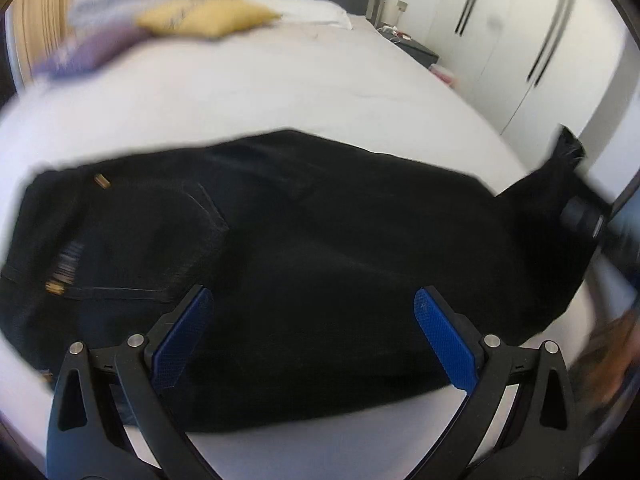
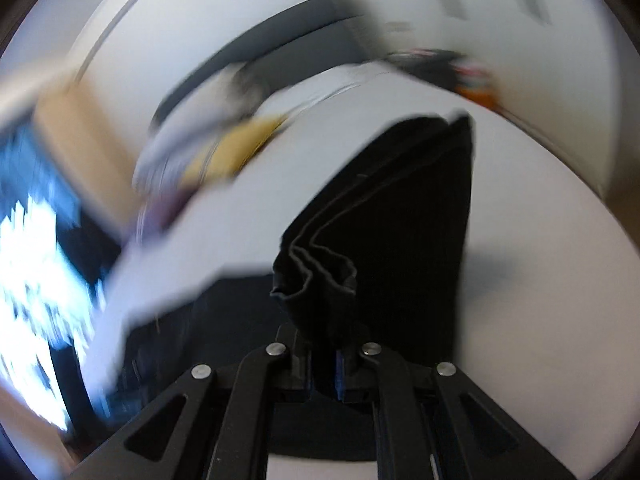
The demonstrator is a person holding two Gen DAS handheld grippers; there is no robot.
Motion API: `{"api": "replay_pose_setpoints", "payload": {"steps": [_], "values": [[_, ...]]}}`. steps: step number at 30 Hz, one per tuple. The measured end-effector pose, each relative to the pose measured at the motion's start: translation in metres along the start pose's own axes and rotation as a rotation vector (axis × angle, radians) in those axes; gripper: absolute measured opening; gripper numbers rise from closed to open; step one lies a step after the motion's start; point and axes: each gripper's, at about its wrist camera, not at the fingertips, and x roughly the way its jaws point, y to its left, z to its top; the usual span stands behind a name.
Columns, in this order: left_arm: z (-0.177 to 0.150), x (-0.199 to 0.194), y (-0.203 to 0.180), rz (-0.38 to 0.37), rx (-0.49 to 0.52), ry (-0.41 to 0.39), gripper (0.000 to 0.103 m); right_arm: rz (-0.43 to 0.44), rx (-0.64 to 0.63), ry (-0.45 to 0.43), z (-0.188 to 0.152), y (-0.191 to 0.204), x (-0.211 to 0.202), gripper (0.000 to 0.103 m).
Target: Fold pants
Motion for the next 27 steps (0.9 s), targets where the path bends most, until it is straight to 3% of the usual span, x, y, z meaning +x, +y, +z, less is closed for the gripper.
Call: {"api": "replay_pose_setpoints", "payload": {"steps": [4, 8, 14, 17, 21, 23, 25, 27], "values": [[0.013, 0.023, 0.03, -0.202, -0.164, 0.066, 0.103, -0.021, -0.253, 0.123, -0.031, 0.064, 0.037, 0.009], [0.021, 0.039, 0.046, -0.318, -0.273, 0.097, 0.103, -0.004, -0.261, 0.158, -0.042, 0.07, 0.054, 0.009], [0.039, 0.063, 0.042, -0.481, -0.326, 0.179, 0.103, 0.0, -0.277, 0.135, -0.042, 0.076, 0.052, 0.009], [0.047, 0.078, 0.044, -0.527, -0.351, 0.237, 0.103, 0.004, -0.32, 0.124, -0.048, 0.09, 0.05, 0.009], [0.057, 0.083, 0.053, -0.588, -0.346, 0.249, 0.101, 0.031, -0.365, 0.126, -0.056, 0.11, 0.051, 0.009], [0.059, 0.08, 0.06, -0.585, -0.343, 0.25, 0.082, 0.048, -0.372, 0.13, -0.059, 0.118, 0.054, 0.009], [0.059, 0.078, 0.069, -0.577, -0.339, 0.252, 0.056, 0.061, -0.385, 0.128, -0.06, 0.129, 0.058, 0.009], [0.054, 0.074, 0.076, -0.548, -0.327, 0.248, 0.04, 0.081, -0.395, 0.131, -0.062, 0.14, 0.064, 0.009]]}}
